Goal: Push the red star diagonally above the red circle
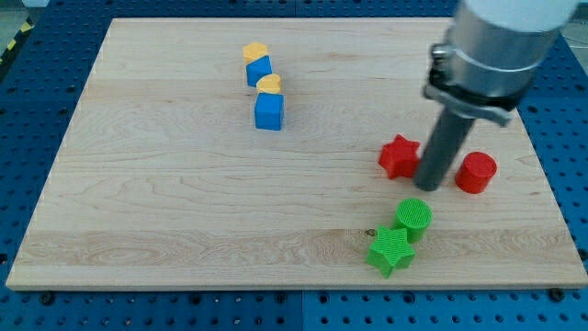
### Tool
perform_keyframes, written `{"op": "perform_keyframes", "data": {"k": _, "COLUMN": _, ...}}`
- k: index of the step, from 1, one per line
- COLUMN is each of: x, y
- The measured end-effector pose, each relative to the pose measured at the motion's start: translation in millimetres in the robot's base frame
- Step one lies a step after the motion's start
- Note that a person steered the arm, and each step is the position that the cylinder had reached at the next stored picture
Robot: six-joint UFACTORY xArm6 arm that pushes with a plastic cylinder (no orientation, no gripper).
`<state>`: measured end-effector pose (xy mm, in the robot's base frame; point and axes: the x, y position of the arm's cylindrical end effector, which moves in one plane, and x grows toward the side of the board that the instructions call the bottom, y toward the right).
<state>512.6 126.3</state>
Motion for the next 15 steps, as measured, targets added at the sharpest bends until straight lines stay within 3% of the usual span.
{"op": "perform_keyframes", "data": {"k": 1, "x": 4.7, "y": -79.6}}
{"op": "perform_keyframes", "data": {"k": 2, "x": -11.6, "y": -115.9}}
{"op": "perform_keyframes", "data": {"k": 5, "x": -32.7, "y": 19.2}}
{"op": "perform_keyframes", "data": {"k": 7, "x": -35.9, "y": -14.5}}
{"op": "perform_keyframes", "data": {"k": 9, "x": -59.4, "y": -4.7}}
{"op": "perform_keyframes", "data": {"k": 15, "x": -60.1, "y": 43.2}}
